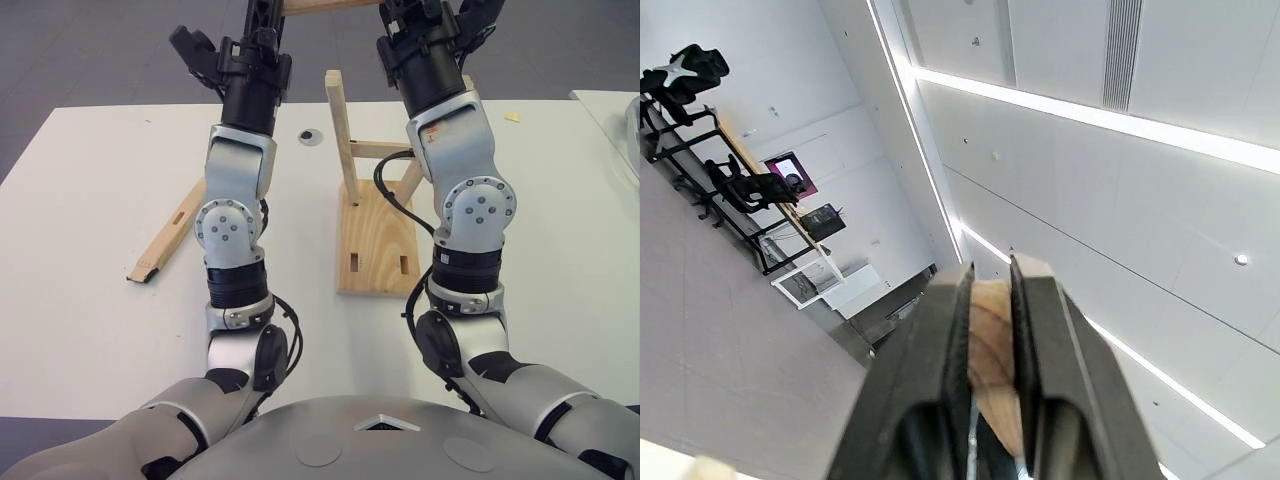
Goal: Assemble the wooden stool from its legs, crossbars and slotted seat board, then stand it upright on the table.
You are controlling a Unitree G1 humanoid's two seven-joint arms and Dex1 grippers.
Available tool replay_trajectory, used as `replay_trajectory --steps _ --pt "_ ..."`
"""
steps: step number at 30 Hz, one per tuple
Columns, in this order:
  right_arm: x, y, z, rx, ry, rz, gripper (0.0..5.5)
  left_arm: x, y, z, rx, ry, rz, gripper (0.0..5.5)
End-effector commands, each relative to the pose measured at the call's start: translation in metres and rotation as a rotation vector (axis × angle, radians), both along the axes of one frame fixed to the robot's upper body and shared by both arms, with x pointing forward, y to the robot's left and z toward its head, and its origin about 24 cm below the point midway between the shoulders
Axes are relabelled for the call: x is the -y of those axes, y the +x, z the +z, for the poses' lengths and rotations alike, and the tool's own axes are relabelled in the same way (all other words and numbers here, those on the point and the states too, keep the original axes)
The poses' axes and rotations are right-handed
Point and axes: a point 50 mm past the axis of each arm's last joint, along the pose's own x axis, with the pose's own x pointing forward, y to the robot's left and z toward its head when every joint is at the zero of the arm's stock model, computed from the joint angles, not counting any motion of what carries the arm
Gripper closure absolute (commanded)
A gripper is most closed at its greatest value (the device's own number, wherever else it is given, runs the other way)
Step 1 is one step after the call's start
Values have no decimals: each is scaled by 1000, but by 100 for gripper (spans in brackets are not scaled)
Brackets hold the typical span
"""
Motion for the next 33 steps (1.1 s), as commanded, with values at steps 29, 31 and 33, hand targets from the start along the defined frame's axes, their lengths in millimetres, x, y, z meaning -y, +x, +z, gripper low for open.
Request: replay_trajectory --steps 29,31,33 --pt "6 -7 -11 -41 55 -79 241 -261 2 -52 -245 1600 -124 511" --pt "7 -8 -10 -36 47 -82 241 -265 -2 -58 -286 1622 -141 511" --pt "10 -8 -10 -39 48 -98 241 -266 -4 -63 -343 1614 -135 511"
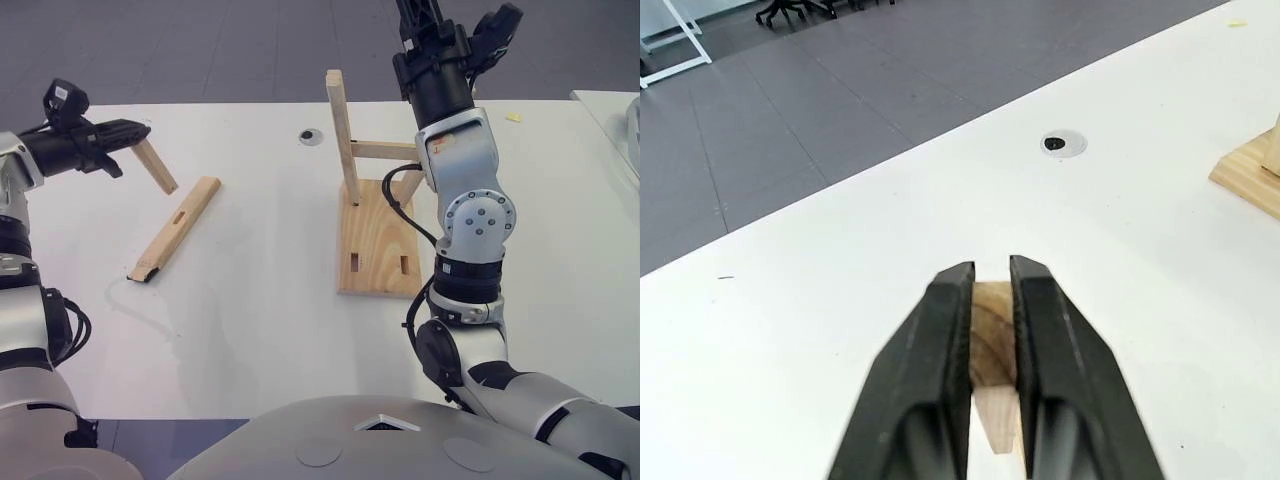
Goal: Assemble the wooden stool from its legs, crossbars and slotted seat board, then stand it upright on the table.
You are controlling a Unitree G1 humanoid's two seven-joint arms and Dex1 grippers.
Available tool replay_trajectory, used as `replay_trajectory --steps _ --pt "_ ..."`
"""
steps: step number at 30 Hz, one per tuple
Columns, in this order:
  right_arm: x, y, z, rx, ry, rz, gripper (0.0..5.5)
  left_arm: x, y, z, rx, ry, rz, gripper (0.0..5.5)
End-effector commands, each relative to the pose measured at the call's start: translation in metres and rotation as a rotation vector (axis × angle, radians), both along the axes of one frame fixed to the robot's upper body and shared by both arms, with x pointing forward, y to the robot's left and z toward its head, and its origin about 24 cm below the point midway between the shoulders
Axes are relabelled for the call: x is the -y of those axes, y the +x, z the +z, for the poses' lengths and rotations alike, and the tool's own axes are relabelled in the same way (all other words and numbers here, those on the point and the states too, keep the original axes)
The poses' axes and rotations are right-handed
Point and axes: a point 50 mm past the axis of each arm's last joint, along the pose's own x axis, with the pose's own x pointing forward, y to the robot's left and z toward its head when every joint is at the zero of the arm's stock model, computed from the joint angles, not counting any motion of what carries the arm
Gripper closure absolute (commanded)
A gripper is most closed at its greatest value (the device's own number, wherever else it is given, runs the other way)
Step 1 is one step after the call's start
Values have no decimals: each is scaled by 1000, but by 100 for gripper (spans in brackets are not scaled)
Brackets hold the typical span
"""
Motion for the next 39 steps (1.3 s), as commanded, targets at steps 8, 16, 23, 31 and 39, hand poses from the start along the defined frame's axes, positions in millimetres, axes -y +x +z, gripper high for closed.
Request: replay_trajectory --steps 8,16,23,31,39 --pt "1 -3 -2 -31 31 -18 241 11 -16 -5 -53 -6 119 511" --pt "1 -6 -6 -43 21 -18 241 31 -29 -9 -86 -22 128 511" --pt "0 -7 -7 -49 19 -21 241 34 -19 -9 -53 -38 163 511" --pt "2 -7 -7 -54 16 -22 241 28 -26 -14 -58 -48 210 511" --pt "1 -8 -6 -56 14 -19 241 30 -27 -11 -39 -32 223 511"
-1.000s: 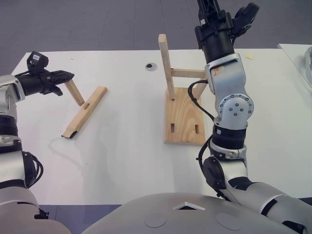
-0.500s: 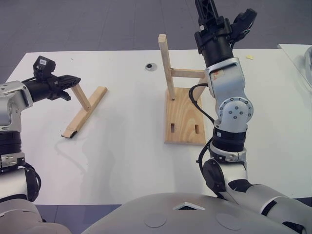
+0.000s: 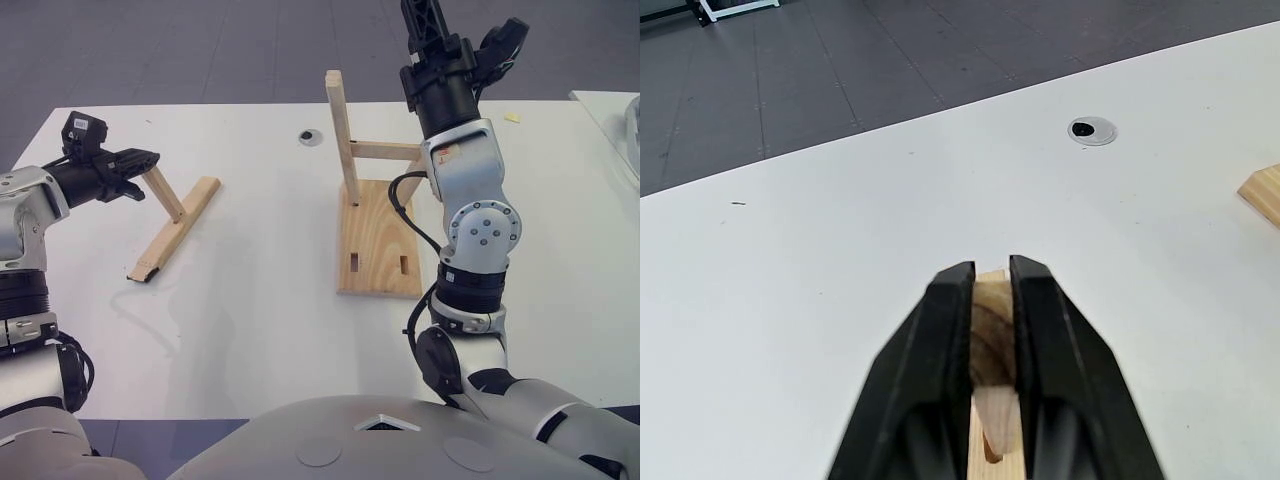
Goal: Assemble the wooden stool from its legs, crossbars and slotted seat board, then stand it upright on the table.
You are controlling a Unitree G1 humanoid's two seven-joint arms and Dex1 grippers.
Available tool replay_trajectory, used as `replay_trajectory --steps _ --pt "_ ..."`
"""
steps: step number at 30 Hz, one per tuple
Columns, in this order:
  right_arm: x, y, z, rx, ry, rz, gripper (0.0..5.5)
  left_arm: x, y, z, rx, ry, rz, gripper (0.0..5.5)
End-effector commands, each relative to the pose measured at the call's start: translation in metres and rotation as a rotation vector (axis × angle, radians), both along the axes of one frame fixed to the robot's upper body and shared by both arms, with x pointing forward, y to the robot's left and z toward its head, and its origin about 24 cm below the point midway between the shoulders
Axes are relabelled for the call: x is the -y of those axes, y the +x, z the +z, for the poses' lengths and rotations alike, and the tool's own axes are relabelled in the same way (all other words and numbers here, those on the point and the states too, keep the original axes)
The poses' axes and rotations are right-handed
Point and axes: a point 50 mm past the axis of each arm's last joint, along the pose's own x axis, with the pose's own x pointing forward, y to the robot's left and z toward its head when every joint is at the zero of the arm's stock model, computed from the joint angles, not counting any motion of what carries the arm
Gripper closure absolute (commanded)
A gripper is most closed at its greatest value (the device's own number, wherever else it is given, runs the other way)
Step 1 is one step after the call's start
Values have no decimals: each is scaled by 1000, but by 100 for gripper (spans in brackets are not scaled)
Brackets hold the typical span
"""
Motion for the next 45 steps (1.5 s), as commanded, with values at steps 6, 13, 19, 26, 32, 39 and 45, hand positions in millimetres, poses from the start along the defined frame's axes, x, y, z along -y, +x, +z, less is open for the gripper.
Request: replay_trajectory --steps 6,13,19,26,32,39,45 --pt "-7 -2 0 -20 31 37 241 -4 -8 -13 -16 11 38 511" --pt "-8 -1 2 -11 17 48 241 -6 -13 -19 -5 23 59 511" --pt "-11 -1 3 -4 1 72 241 -5 -18 -33 -19 1 70 511" --pt "-13 -3 1 -5 1 81 241 -4 -14 -22 30 5 69 511" --pt "-11 -1 2 -3 -3 79 241 3 -9 -20 47 9 47 511" --pt "-14 -2 1 -8 -5 87 241 3 -2 -7 93 1 55 511" --pt "-14 -3 1 -9 -3 87 241 -2 -5 -5 86 11 69 511"
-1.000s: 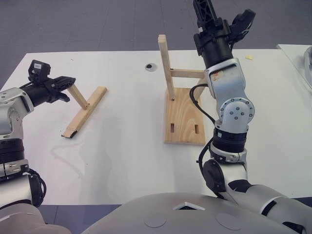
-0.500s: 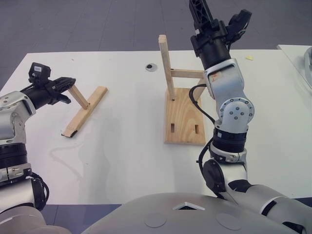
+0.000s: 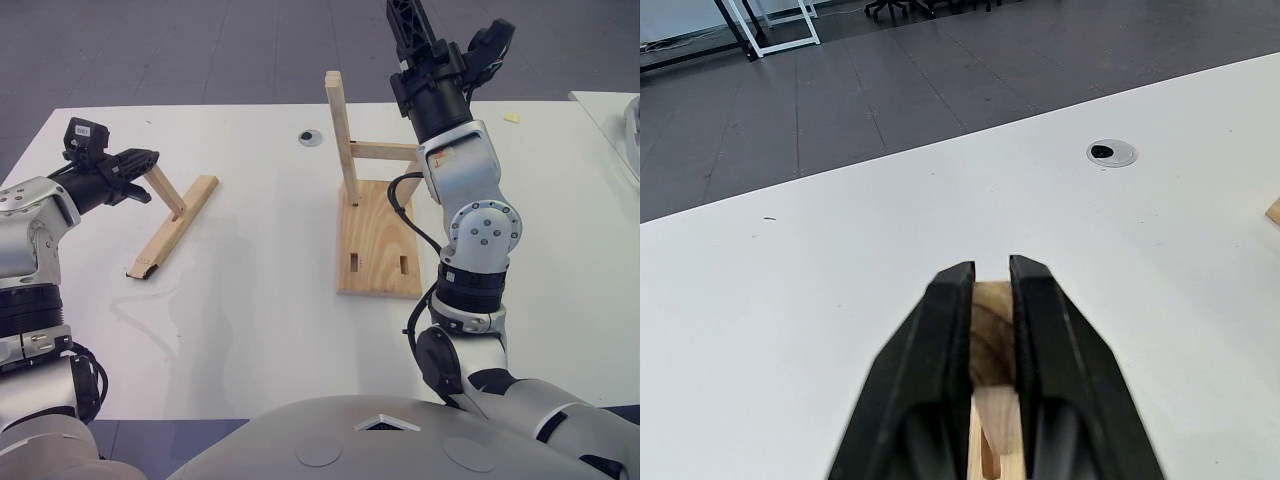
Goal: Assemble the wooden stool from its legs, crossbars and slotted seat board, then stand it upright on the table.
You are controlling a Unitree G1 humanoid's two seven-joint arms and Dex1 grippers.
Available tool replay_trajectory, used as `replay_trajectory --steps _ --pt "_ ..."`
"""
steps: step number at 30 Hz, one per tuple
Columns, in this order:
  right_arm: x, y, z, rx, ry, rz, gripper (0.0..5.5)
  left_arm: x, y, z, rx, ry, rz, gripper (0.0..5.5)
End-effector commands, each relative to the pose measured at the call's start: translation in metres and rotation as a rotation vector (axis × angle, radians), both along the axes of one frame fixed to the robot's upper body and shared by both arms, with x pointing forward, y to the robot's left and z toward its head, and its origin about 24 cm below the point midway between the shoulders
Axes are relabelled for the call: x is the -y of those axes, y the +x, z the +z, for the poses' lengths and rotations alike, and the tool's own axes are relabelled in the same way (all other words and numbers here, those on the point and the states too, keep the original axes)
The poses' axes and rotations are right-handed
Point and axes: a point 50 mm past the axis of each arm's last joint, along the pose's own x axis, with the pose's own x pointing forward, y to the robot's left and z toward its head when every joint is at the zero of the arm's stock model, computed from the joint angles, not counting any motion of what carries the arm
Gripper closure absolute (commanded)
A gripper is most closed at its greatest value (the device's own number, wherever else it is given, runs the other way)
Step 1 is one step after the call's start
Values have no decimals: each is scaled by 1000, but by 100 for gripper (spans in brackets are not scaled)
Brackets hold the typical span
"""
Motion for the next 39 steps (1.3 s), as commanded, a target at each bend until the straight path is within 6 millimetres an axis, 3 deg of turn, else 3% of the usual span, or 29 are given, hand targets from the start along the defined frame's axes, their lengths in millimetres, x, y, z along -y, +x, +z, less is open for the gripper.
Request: replay_trajectory --steps 1,25,39 --pt "-8 -2 3 -1 39 34 241 -7 -2 5 0 9 27 511" --pt "-7 -4 4 0 48 16 241 -12 -6 -5 -33 50 26 511" --pt "-9 -5 1 -11 55 19 241 2 -8 -13 -47 20 -3 511"
